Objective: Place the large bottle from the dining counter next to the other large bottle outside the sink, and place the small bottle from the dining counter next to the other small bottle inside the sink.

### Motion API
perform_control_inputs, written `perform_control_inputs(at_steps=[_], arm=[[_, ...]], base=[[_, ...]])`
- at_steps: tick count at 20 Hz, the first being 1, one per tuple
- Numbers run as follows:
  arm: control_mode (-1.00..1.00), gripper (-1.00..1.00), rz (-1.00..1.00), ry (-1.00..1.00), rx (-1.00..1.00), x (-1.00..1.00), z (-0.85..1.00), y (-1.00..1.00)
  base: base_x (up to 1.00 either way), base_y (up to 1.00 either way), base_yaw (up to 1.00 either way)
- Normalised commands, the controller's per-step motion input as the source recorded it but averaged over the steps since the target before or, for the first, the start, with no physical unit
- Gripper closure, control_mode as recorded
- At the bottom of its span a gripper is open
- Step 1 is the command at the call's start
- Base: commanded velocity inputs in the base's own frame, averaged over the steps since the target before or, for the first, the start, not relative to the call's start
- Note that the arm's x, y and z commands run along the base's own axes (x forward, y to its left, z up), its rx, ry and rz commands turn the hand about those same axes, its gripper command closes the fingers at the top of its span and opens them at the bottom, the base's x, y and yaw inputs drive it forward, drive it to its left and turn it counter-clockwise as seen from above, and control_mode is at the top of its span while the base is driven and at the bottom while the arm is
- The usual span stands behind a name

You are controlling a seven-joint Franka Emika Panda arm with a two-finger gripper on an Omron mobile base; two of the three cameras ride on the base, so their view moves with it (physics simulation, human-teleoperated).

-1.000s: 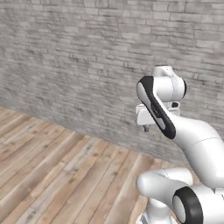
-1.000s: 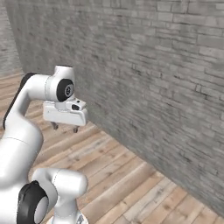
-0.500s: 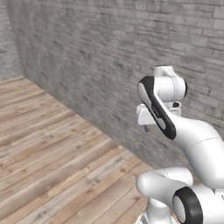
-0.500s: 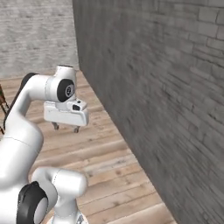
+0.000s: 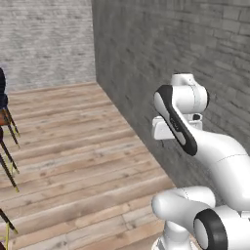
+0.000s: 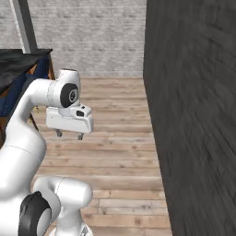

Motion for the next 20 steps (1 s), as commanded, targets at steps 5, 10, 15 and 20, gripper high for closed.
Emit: perform_control_inputs(at_steps=[5, 10, 15, 20], arm=[[1.00, -1.00, 0.00, 0.00, 0.00, 0.00, 0.00, 0.00], [1.00, -1.00, 0.00, 0.00, 0.00, 0.00, 0.00, 0.00], [1.00, -1.00, 0.00, 0.00, 0.00, 0.00, 0.00, 0.00], [1.00, -1.00, 0.00, 0.00, 0.00, 0.00, 0.00, 0.00]], base=[[1.00, -0.59, 0.59], [1.00, -0.42, 0.63], [1.00, -0.28, 0.60], [1.00, -0.23, 0.62]])
